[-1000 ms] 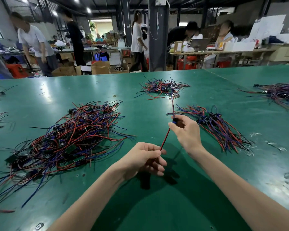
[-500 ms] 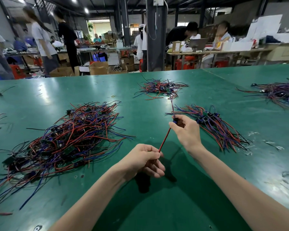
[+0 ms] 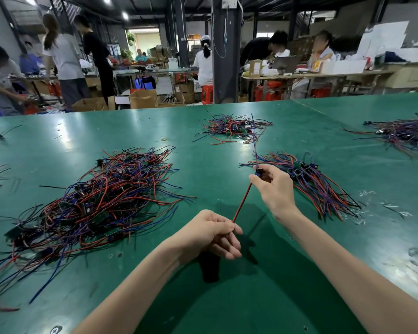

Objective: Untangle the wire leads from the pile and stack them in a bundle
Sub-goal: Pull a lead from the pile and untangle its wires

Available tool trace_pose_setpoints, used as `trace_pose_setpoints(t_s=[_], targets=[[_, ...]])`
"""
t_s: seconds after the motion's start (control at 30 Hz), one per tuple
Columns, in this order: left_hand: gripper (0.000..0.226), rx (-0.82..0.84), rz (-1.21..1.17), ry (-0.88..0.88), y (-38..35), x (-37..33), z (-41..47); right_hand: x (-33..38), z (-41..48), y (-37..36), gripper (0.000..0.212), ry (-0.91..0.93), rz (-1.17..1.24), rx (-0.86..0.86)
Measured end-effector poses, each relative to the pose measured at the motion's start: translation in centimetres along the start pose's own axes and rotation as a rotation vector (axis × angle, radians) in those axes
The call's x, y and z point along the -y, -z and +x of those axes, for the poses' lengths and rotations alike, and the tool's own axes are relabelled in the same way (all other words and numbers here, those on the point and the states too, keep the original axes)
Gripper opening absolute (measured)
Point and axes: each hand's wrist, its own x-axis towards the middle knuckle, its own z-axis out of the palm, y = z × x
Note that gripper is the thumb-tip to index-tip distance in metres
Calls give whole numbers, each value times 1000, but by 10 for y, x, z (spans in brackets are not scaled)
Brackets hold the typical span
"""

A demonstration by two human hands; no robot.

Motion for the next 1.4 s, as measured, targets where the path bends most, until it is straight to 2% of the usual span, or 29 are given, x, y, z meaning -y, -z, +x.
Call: trace_pose_setpoints(t_s=[0.27,0.4,0.47,0.6,0.7,0.8,1.03,1.17,1.27,1.4], targets=[[34,-11,43,53,-1,-2,-2,0,2,0,25,15,-19,-31],[29,-8,-2,-120,-4,0,-2,-4,7,3,25,-19,-9,-53],[26,-46,89,-234,-7,2,-1,-6,9,4,27,-48,6,-55],[28,-225,403,-478,-11,0,-1,-10,9,3,25,-70,14,-35],[32,-216,432,-566,-11,-1,-4,-10,6,-1,25,-58,8,11],[34,-194,463,-558,-12,2,-5,-10,5,-3,25,-50,-3,46],[36,-298,440,-532,-9,3,-2,-12,6,-2,22,-87,18,79],[32,-326,453,-521,-12,5,-2,-10,11,3,24,-179,186,117],[26,-270,450,-416,-12,5,1,-6,15,8,30,-248,365,118],[25,-247,404,-285,-15,5,2,-2,16,9,28,-214,405,119]])
